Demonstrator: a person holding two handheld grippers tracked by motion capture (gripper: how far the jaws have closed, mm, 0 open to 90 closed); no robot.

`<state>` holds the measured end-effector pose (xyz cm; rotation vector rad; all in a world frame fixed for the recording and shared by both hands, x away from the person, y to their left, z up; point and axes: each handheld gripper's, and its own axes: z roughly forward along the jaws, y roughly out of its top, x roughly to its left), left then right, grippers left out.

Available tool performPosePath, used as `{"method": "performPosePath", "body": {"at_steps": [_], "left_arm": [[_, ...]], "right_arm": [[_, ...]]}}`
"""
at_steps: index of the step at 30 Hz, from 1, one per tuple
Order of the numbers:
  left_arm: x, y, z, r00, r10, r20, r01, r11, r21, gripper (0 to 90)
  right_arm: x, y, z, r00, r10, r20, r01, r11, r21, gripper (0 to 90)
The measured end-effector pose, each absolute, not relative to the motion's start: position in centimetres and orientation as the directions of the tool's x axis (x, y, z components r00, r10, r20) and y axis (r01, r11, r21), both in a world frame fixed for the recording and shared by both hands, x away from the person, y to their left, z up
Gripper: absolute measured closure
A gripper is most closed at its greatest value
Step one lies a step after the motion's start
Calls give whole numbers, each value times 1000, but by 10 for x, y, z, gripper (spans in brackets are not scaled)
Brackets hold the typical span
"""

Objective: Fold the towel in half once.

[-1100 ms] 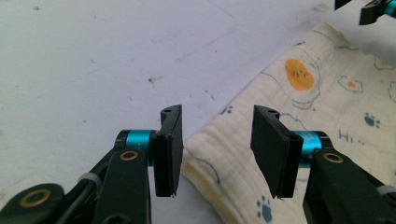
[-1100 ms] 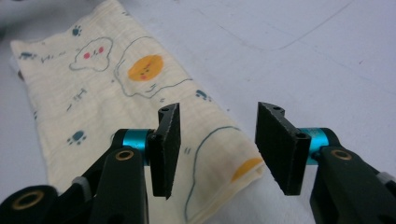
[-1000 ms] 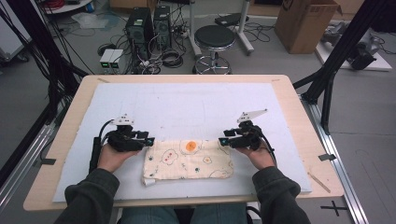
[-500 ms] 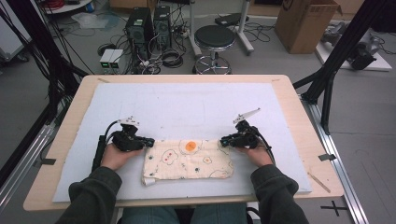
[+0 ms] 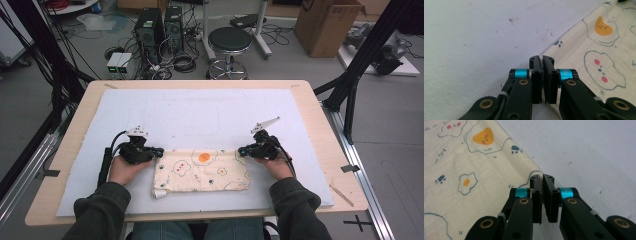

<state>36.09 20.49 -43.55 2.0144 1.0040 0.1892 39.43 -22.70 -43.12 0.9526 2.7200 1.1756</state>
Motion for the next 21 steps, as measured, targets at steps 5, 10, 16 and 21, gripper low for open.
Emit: {"method": "performPosePath", "body": {"at_steps": [5,10,16,21], "left_arm": [[366,206,-433,647,724,-239,585,-270,765,858],[374,205,-431,636,733,-240,585,-255,770,858],[384,206,-431,619,743,-255,587,-222,779,858],[390,207,-428,615,744,-262,584,-206,785,857]], "right_arm": [[397,-230,-426,-810,546,212,516,494,699,860],[405,-230,-425,-799,560,218,530,487,694,860],[415,-231,-422,-791,570,223,536,467,703,859],[424,-230,-419,-786,575,227,539,457,708,859]]}}
